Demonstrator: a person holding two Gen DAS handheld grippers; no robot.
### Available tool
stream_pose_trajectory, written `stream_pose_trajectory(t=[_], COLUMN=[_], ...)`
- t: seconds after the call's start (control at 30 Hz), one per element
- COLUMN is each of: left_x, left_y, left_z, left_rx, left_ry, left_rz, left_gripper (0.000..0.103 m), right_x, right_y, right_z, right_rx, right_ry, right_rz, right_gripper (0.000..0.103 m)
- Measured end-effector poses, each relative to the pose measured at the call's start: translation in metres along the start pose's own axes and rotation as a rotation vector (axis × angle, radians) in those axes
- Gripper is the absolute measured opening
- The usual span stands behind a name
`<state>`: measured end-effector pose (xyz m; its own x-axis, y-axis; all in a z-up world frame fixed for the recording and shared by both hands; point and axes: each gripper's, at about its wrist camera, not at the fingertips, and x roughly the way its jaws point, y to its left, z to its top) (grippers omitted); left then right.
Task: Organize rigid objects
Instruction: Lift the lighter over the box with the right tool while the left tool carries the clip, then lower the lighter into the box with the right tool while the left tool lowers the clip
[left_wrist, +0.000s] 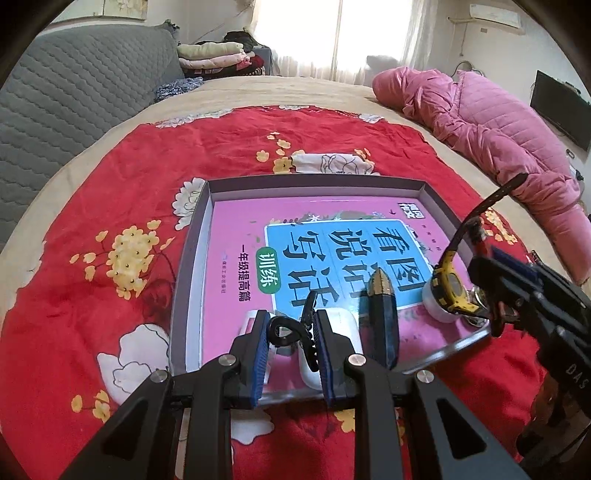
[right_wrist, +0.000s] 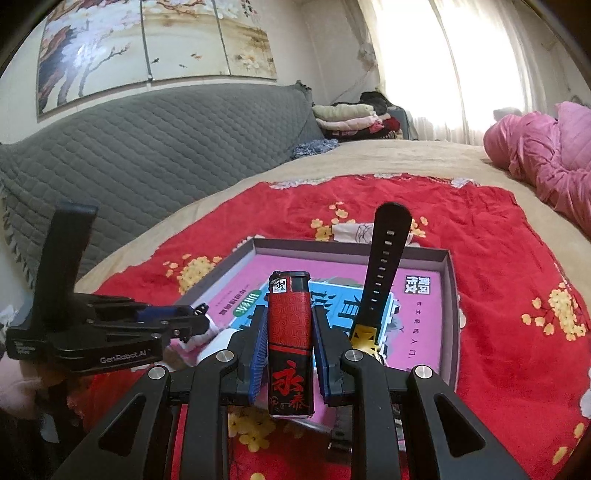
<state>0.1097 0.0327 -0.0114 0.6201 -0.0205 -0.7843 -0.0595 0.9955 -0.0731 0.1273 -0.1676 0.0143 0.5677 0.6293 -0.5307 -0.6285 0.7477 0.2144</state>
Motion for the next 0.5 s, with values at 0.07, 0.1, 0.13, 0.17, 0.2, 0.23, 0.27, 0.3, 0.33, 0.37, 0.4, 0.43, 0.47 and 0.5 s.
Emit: stream_pose_trajectory(t=[0.07,0.1,0.13,0.17,0.2,0.23,0.27,0.3,0.33,0.37,0.4,0.43,0.47,0.5], left_x=[0.003,0.004,0.006,0.007,0.008,0.009,0.01,0.01,0.01,0.01,0.011,0.012,0.013,0.014], left_y=[0.0,-0.001,-0.001,-0.001,-0.002,-0.002,-0.002,-0.002,-0.002,-0.003,-0.003,-0.004,-0.004,-0.004], left_z=[0.001,0.0,0.0,0.0,0.0,-0.001,-0.001,-0.001,-0.001,-0.001,-0.001,-0.002,-0.002,-0.003], left_rx=[-0.001,0.003,0.008,0.01,0.013,0.015,0.016,0.017,0.019,0.021,0.021,0.023,0.025,0.026], left_ry=[0.005,0.005,0.008,0.009,0.01,0.011,0.012,0.013,0.011,0.011,0.012,0.015,0.017,0.021], left_rz=[0.0,0.003,0.005,0.006,0.009,0.012,0.012,0.011,0.011,0.009,0.008,0.009,0.009,0.01], left_gripper=[0.024,0.024,0.024,0.024,0.024,0.024,0.024,0.024,0.024,0.024,0.024,0.024,0.024,0.024], right_x=[0.006,0.01,0.012,0.015,0.017,0.02,0.023,0.026,0.028,0.03,0.032,0.033,0.035,0.036], right_y=[0.001,0.001,0.002,0.003,0.004,0.004,0.004,0.004,0.004,0.004,0.004,0.004,0.004,0.004], right_z=[-0.001,-0.001,-0.002,-0.002,-0.003,-0.004,-0.004,-0.005,-0.006,-0.007,-0.008,-0.009,-0.01,-0.01], right_rx=[-0.005,-0.007,-0.011,-0.015,-0.02,-0.022,-0.022,-0.022,-0.021,-0.022,-0.022,-0.021,-0.022,-0.022], right_ry=[0.011,0.019,0.022,0.026,0.032,0.039,0.048,0.056,0.063,0.07,0.078,0.081,0.087,0.091], right_rz=[-0.001,0.002,0.004,0.003,0.002,0.002,0.002,0.001,0.0,-0.003,-0.006,-0.006,-0.009,-0.013], right_gripper=[0.024,0.024,0.024,0.024,0.024,0.024,0.024,0.024,0.024,0.024,0.024,0.024,0.024,0.024])
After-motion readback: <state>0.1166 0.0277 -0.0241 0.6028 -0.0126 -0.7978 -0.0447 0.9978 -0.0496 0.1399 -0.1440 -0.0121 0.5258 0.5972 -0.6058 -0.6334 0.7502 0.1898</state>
